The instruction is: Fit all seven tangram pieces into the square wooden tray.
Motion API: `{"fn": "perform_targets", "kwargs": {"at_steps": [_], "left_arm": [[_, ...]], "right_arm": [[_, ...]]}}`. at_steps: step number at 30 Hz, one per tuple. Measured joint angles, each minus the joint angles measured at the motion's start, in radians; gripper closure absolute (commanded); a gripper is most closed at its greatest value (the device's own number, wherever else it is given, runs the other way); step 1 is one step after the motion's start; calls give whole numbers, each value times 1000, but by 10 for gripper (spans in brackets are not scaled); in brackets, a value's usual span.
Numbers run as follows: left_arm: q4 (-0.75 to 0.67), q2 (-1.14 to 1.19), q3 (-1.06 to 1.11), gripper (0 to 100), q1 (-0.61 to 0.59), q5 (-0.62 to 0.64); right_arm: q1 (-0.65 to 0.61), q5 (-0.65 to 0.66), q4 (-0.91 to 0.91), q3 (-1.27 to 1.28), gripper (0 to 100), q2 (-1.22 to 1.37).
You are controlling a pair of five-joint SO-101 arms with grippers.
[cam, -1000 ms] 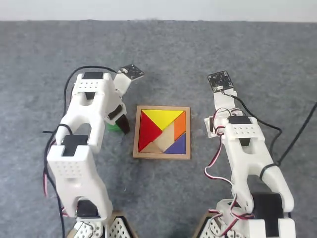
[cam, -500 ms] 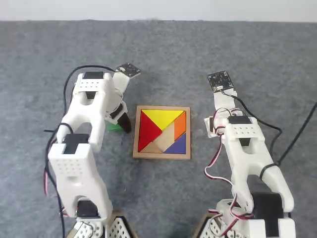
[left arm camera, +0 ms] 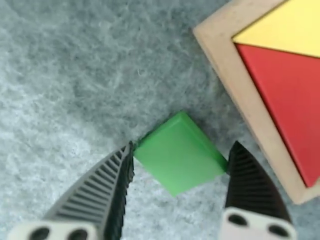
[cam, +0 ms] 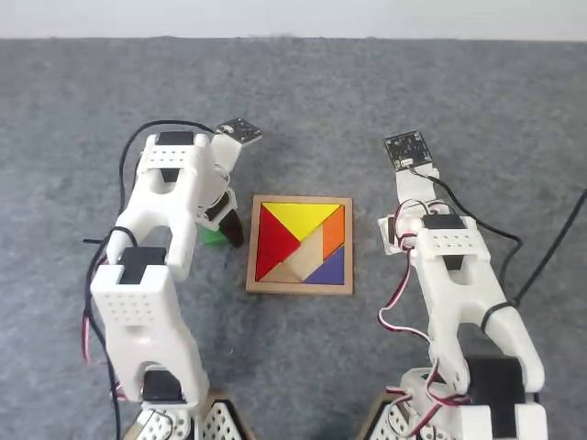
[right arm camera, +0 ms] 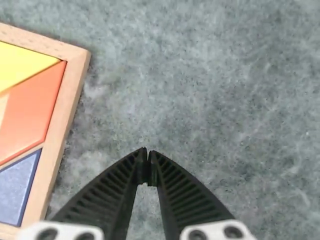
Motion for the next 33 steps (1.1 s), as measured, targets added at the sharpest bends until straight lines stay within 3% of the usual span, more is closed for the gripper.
{"fn": "perform_targets", "kwargs": {"at_steps": [8, 22, 33], "left_arm": [[5, -12, 0, 754, 0, 38], [147, -245, 3, 740, 14, 160], [57, 87, -98, 709, -49, 127]], "right_arm": [[0, 0, 0, 0, 987, 0], [0, 0, 0, 0, 987, 0], [0, 0, 0, 0, 987, 0]]}}
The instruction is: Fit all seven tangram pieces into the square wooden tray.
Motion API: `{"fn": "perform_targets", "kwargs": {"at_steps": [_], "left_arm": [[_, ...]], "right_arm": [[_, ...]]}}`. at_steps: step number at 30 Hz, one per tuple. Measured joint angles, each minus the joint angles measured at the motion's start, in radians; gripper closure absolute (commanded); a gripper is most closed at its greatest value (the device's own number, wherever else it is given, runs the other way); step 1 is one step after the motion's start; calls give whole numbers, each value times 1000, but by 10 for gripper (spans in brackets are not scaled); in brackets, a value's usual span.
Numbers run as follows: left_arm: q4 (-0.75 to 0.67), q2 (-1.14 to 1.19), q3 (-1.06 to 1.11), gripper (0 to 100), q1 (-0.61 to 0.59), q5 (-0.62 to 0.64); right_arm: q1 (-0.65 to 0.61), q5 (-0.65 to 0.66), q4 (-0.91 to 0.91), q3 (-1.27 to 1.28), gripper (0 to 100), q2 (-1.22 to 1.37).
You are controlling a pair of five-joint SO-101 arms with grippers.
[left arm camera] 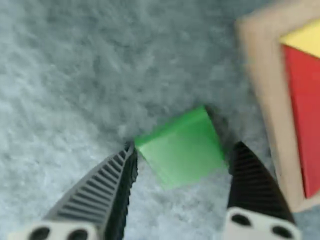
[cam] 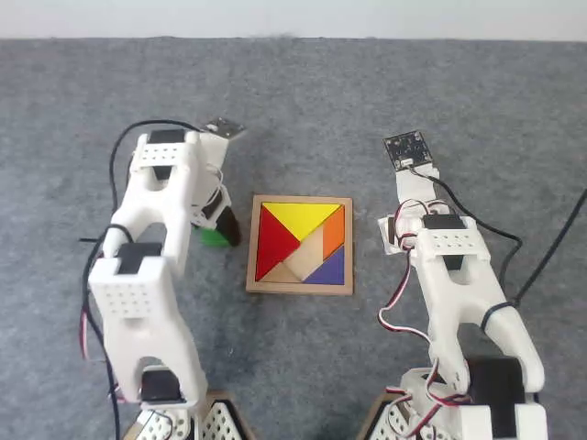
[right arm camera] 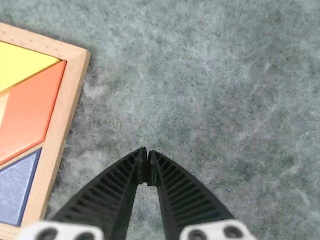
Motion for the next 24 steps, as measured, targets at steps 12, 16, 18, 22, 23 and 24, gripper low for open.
{"fn": "perform_targets", "kwargs": {"at_steps": [12, 16, 18, 22, 23, 24], "left_arm": [[72, 74, -120, 709, 6, -77], [92, 77, -152, 667, 5, -143], [95, 77, -160, 652, 3, -166], [95, 77, -160, 652, 0, -233], [95, 77, -160, 652, 0, -247], [95, 77, -160, 652, 0, -261]], "right_arm": [[0, 0, 0, 0, 987, 0], [0, 0, 0, 0, 987, 0], [0, 0, 0, 0, 987, 0], [0, 0, 0, 0, 987, 0], [0, 0, 0, 0, 987, 0], [0, 0, 0, 0, 987, 0]]}}
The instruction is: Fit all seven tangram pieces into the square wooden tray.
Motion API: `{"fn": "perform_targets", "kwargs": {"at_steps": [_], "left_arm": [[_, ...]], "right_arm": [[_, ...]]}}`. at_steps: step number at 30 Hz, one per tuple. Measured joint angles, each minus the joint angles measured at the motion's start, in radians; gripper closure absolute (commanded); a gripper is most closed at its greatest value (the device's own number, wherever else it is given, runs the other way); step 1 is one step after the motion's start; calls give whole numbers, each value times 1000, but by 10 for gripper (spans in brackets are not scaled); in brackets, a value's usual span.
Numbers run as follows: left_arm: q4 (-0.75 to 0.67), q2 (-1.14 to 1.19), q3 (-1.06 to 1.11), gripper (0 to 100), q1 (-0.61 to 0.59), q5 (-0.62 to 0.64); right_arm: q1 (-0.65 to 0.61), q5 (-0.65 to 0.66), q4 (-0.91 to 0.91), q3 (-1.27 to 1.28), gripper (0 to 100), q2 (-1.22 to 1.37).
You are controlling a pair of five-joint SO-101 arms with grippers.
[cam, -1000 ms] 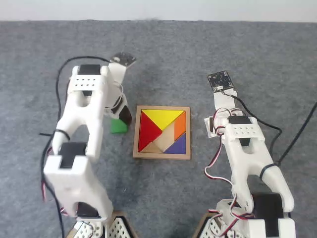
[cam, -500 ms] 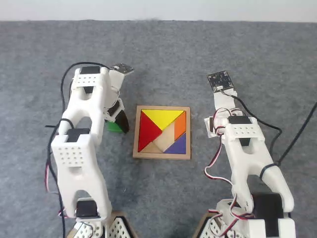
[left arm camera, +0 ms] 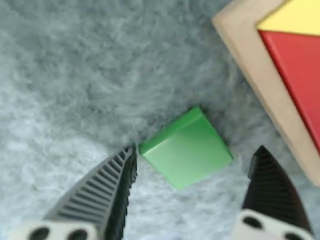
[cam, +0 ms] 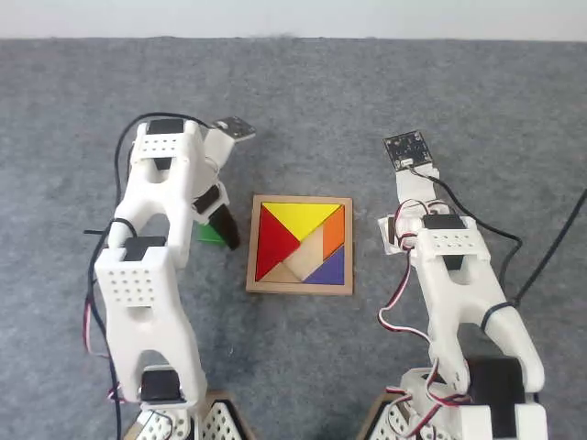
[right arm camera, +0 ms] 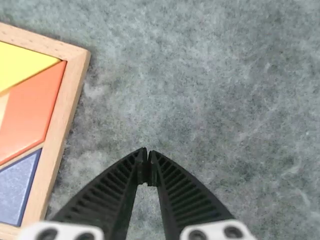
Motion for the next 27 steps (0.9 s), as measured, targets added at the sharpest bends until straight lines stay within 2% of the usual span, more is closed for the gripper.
{"fn": "perform_targets", "kwargs": {"at_steps": [19, 27], "left_arm": [[-100, 0, 15, 652, 0, -153], [-161, -31, 83, 655, 0, -161]], "right_arm": [[0, 0, 0, 0, 987, 0], [0, 0, 0, 0, 987, 0]]}}
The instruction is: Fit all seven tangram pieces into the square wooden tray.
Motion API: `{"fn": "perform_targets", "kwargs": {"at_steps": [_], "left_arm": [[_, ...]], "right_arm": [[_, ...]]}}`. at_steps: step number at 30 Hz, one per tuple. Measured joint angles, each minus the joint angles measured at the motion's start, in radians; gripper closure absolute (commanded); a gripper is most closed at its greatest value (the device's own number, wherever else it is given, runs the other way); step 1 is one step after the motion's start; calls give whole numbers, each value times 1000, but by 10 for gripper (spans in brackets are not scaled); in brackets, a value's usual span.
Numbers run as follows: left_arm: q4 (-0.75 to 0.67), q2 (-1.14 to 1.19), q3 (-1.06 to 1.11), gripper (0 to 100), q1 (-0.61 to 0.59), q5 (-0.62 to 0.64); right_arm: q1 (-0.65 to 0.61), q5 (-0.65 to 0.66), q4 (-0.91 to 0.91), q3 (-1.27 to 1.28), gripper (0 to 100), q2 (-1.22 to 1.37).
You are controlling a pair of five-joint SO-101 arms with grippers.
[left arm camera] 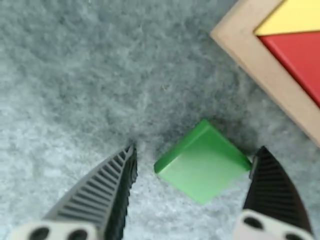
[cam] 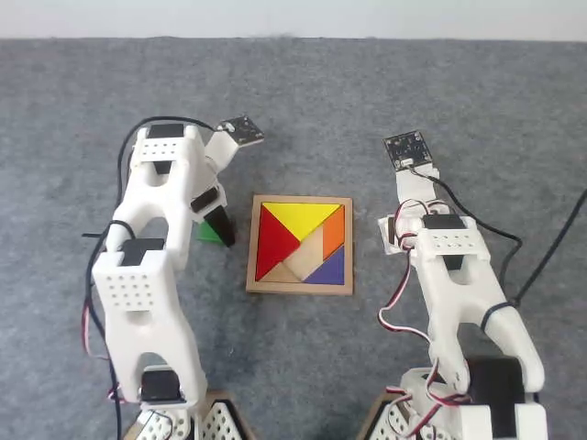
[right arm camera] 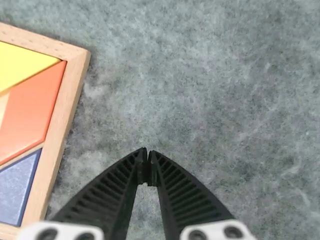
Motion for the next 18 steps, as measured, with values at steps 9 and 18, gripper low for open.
{"fn": "perform_targets", "kwargs": {"at_steps": [9, 18], "left_arm": [[0, 0, 2, 697, 0, 9], [0, 0, 2, 700, 3, 80]], "right_arm": [[0, 0, 0, 0, 987, 0], [0, 0, 0, 0, 987, 0]]}}
